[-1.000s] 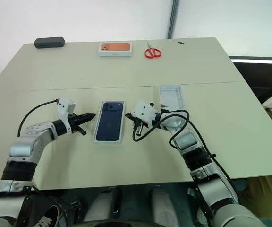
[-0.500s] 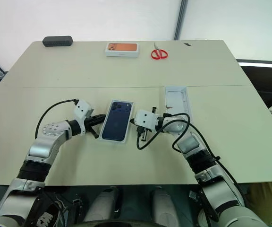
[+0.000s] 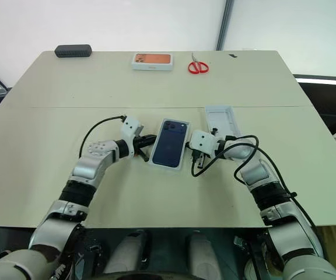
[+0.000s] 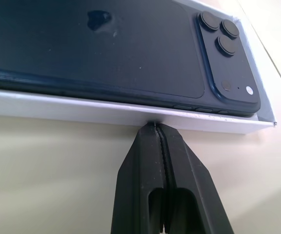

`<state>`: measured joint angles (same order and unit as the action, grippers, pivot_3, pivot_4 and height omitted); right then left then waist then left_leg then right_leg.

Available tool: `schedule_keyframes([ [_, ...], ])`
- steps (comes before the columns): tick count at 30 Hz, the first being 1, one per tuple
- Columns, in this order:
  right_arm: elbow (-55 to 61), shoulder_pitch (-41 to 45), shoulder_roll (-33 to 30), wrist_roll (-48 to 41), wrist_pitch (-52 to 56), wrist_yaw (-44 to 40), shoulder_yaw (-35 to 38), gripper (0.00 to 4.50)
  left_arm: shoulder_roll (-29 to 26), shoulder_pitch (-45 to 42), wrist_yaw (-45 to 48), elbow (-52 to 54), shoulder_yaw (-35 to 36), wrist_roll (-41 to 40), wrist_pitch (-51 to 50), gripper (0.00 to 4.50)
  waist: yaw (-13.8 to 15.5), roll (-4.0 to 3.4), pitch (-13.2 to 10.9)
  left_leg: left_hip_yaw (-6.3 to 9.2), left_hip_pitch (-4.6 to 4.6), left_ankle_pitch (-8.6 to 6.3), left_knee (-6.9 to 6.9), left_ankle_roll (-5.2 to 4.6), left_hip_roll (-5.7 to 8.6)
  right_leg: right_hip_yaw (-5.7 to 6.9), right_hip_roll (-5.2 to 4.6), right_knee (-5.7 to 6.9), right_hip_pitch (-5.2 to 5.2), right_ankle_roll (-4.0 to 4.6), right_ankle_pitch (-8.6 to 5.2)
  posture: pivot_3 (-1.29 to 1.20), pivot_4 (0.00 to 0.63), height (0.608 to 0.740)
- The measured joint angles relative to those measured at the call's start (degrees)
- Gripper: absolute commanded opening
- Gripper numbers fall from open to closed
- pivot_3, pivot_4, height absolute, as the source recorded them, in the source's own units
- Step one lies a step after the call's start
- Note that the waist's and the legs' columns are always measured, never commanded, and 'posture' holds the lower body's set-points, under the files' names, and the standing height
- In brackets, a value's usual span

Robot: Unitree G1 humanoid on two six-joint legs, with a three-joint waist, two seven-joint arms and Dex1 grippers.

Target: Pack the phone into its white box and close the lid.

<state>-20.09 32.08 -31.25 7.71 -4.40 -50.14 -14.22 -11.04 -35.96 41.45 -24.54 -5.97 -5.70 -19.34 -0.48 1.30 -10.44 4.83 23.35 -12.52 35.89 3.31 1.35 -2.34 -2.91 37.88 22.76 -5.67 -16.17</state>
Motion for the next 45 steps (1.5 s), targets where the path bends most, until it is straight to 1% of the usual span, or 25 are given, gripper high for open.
schedule_keyframes([
  [6, -2.05, 0.14, -1.84, 0.64, -2.09, -0.04, 1.26, 0.02, 3.35, -3.42, -0.42, -5.84, 0.34, 1.35, 2.41, 0.0, -0.01, 0.0, 0.0, 0.01, 0.0, -0.02, 0.09, -0.03, 0.01, 0.01, -0.01, 0.0, -0.06, -0.02, 0.0, 0.0, 0.15, 0.74],
  [11, -2.74, 0.13, -2.8, 1.2, -2.91, -0.08, 1.65, 0.02, 4.27, -3.35, -0.26, -5.65, 0.35, 1.35, 2.31, 0.0, -0.04, 0.0, 0.0, 0.02, 0.0, -0.02, 0.1, -0.03, 0.01, 0.01, -0.01, 0.0, -0.07, -0.02, 0.0, 0.0, 0.15, 0.74],
  [17, -3.37, -0.18, -4.95, 1.27, -3.5, -0.94, 2.74, 0.02, 5.99, -1.58, 0.85, -2.95, -0.1, 1.36, 0.74, 0.0, 0.13, 0.0, 0.0, 0.03, 0.0, -0.02, 0.11, -0.04, 0.02, 0.01, -0.03, -0.01, -0.09, -0.03, -0.01, 0.0, 0.15, 0.74],
  [22, -2.25, -2.01, -6.43, 1.01, -3.05, -1.55, 4.19, 0.02, 7.82, -1.53, 0.87, -2.8, -0.57, 1.47, 0.54, 0.0, 0.05, 0.0, 0.0, 0.03, 0.0, -0.03, 0.11, -0.04, 0.02, 0.01, -0.02, -0.01, -0.09, -0.04, -0.01, 0.0, 0.15, 0.74],
  [30, 0.93, -4.07, -6.65, 0.96, -0.88, -1.88, 5.37, 0.02, 7.89, -1.54, 1.58, -2.52, -1.12, 1.48, -0.08, 0.0, -0.15, 0.0, 0.0, 0.03, -0.01, -0.03, 0.11, -0.05, 0.02, 0.01, -0.01, -0.01, -0.09, -0.04, -0.02, 0.0, 0.15, 0.74],
  [38, 1.51, -4.07, -5.99, 0.4, 0.68, -2.6, 5.86, 0.02, 6.99, -0.02, 2.42, 1.1, -1.19, 1.44, -1.63, 0.0, -0.3, 0.0, 0.0, 0.02, -0.01, -0.03, 0.1, -0.05, -0.02, -0.01, 0.02, 0.0, -0.06, -0.04, -0.02, 0.0, 0.15, 0.74],
  [45, 4.12, -4.62, -6.16, -0.17, 2.87, -5.3, 5.8, 0.02, 5.75, 0.32, 2.81, 0.91, -1.53, 1.46, -1.55, 0.0, -0.44, -0.01, 0.0, 0.01, -0.01, -0.03, 0.1, -0.05, -0.05, -0.02, 0.06, 0.0, -0.04, -0.04, -0.02, 0.0, 0.15, 0.74],
])
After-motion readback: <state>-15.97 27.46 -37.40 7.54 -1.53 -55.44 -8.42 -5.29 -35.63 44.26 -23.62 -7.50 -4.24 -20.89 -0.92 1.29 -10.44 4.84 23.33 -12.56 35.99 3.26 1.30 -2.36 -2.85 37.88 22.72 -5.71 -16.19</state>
